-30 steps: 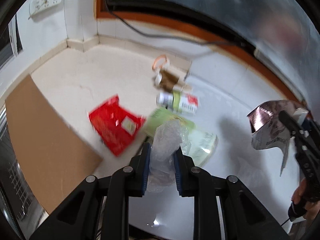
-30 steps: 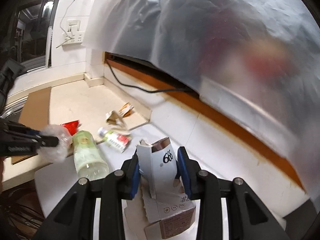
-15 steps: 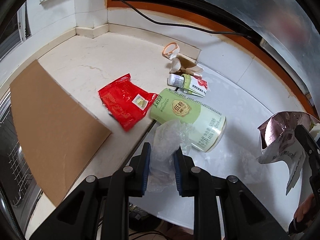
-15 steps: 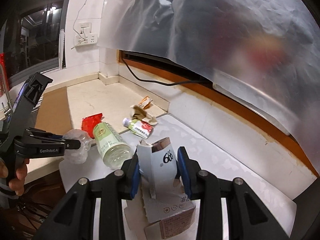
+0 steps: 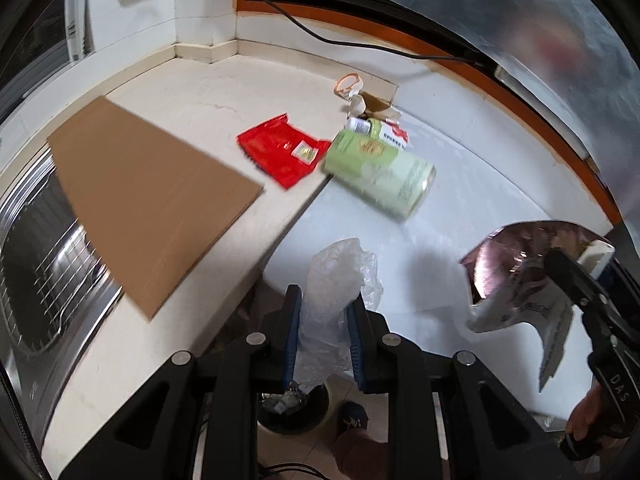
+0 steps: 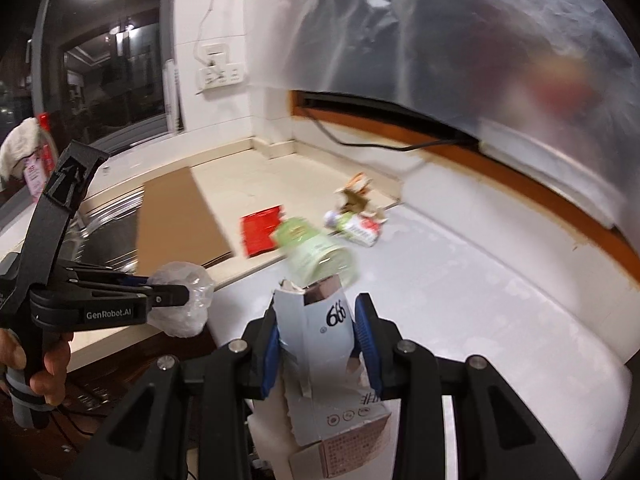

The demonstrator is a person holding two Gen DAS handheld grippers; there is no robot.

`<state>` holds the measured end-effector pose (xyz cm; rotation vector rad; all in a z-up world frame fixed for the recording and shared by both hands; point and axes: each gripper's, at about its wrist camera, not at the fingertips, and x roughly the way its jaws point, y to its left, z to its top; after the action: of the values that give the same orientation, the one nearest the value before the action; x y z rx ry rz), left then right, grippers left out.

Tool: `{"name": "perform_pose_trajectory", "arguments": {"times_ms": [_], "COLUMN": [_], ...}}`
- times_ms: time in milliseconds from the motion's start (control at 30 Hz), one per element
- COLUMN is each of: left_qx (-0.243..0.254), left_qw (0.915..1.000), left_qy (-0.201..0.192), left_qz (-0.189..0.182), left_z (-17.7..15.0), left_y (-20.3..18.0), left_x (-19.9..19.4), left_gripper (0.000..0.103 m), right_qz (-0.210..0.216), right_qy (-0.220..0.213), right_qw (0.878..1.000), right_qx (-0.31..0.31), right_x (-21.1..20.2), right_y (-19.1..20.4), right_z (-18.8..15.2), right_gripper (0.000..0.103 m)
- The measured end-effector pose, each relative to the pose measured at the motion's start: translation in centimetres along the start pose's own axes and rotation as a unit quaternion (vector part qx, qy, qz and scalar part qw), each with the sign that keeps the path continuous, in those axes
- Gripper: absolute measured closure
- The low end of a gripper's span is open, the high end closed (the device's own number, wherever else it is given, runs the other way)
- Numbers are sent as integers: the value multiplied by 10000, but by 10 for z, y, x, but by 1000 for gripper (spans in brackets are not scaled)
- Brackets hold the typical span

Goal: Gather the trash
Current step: 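Carry the plastic bag and foil carton down to the bin and open both grippers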

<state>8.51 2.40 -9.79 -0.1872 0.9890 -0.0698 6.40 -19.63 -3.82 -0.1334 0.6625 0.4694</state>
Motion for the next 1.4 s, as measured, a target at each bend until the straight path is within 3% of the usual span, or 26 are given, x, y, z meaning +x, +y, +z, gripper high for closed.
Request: {"name": "perform_pose_trajectory", "arguments": {"times_ms": [367, 633, 867, 1033, 1400], "left_qx": [-122, -147, 86, 296, 341], "left_qw": [9998, 9991, 9969, 9944, 9880], "left_qy": [121, 375, 770, 1005, 1507], "left_qz": [87, 122, 164, 125, 86], "left_z": [-64, -99, -131, -157, -230], "left_y": [19, 29, 37, 41, 66], "left_x": [-27, -9, 33, 78, 213], "left_gripper": [83, 83, 83, 83, 81], "right_qz": [519, 729, 540, 409, 207], "right_qy": [101, 561, 1012, 1427, 2022], "right_qw": [9977, 9947, 9931, 9888, 9756], "right_qx": [-413, -454, -242, 125, 831], "right_x": [-13, 7, 43, 83, 188], "right_y": [63, 96, 108, 112, 108], "right_z": [-22, -54, -102, -156, -280], "right_gripper": [68, 68, 68, 68, 67]}}
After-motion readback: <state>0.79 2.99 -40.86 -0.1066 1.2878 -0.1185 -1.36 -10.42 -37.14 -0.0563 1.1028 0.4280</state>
